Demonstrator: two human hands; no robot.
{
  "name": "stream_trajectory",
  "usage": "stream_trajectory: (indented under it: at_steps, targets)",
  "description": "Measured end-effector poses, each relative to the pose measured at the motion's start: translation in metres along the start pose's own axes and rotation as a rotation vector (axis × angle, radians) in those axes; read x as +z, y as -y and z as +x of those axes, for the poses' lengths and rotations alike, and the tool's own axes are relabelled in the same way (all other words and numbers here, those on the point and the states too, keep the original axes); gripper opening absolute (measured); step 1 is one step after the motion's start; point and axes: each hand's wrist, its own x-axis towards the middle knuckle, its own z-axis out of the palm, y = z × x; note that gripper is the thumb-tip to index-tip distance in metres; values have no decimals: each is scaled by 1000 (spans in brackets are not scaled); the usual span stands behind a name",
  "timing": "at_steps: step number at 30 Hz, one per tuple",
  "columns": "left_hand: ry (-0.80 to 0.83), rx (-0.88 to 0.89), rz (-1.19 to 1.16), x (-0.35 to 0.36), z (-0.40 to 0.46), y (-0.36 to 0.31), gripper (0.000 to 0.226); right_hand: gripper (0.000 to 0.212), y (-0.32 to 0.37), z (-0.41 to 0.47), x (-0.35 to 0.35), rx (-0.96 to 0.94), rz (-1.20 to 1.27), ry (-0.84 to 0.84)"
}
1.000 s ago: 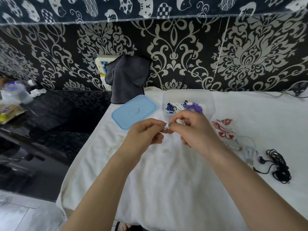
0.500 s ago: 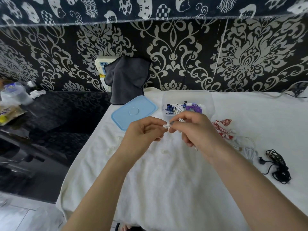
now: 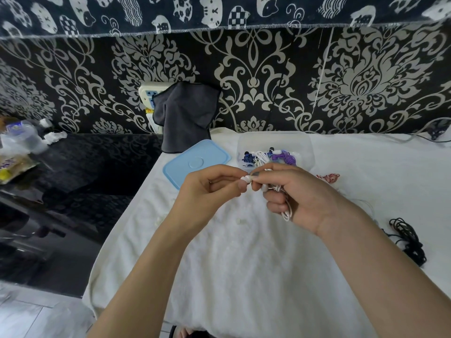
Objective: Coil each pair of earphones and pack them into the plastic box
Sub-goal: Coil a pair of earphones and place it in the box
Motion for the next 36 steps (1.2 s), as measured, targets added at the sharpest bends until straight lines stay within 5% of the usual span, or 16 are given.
stream_trajectory:
  at_steps: [11, 20, 36]
  targets:
    - [44, 17, -141, -1, -1, -2, 18, 15, 1, -2, 1, 57, 163, 83]
    - [191, -151, -452, -1, 0, -1, 12, 4, 1, -7, 4, 136, 371, 154]
    - [12, 33, -153, -3, -4, -4, 16, 15, -7, -2, 10, 238, 555, 161]
